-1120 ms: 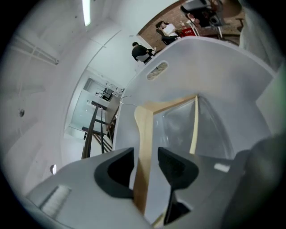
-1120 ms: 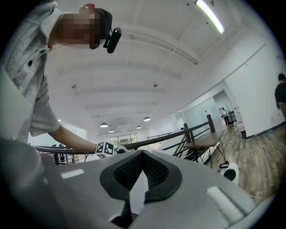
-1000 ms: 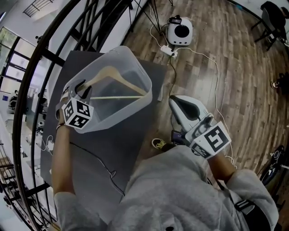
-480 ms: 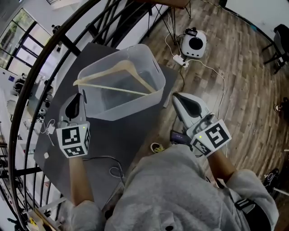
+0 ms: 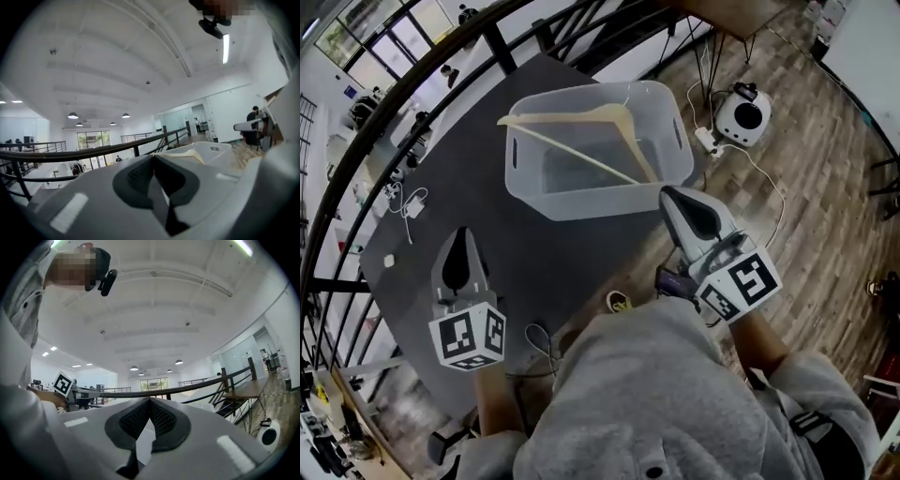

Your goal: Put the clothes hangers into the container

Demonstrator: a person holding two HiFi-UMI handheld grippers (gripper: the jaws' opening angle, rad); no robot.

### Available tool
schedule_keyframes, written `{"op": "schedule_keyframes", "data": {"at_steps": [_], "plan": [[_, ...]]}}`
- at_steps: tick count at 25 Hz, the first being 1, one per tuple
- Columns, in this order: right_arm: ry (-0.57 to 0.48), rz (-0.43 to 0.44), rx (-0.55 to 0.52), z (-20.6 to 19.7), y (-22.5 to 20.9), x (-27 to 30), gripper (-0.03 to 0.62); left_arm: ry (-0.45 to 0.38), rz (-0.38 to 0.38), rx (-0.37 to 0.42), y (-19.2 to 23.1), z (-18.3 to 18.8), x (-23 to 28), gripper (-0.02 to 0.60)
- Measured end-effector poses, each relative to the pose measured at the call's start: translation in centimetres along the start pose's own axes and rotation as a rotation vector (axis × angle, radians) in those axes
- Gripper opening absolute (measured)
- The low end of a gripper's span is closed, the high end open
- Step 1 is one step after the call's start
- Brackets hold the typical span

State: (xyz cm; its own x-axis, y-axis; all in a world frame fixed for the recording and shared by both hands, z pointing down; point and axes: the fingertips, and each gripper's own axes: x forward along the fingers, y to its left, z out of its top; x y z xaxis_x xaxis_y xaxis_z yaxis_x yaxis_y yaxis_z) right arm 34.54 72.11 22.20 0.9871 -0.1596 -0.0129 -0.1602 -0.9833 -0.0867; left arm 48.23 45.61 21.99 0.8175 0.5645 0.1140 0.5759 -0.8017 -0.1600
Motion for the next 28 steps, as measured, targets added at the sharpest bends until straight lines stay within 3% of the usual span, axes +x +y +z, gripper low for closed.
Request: {"op": "schedule_keyframes", "data": {"at_steps": [6,11,15,20,24,28], "plan": [[0.001,0.199,-0.001,-0.6,4.5,4.1,-0.003,-0.025,0.202,-0.011,4.3,-0.6,-6.1,0.012],[0.009,0.419,0.002,-0.7,11.3,8.7,-0.002,-0.031,0.402,-0.026,8.9,-0.7,-13.0,0.012],[0.011,0.650,0.003,-0.7,20.2,11.8,-0.003,-0.010,0.611,-0.028,12.9,-1.7,-21.6,0.012],[0.050,0.945,0.023,-2.9,33.1,12.6,-0.003,0.050,0.883,-0.040,15.0,-4.7,-34.3,0.012],[0.042,1.125,-0.012,-4.5,43.9,11.3,-0.002,0.109,1.092,-0.091,16.7,-8.1,-44.5,0.012],[0.091,1.354,-0.007,-6.8,53.8,7.6,-0.002,0.184,1.335,-0.169,14.9,-12.5,-55.0,0.013]]}}
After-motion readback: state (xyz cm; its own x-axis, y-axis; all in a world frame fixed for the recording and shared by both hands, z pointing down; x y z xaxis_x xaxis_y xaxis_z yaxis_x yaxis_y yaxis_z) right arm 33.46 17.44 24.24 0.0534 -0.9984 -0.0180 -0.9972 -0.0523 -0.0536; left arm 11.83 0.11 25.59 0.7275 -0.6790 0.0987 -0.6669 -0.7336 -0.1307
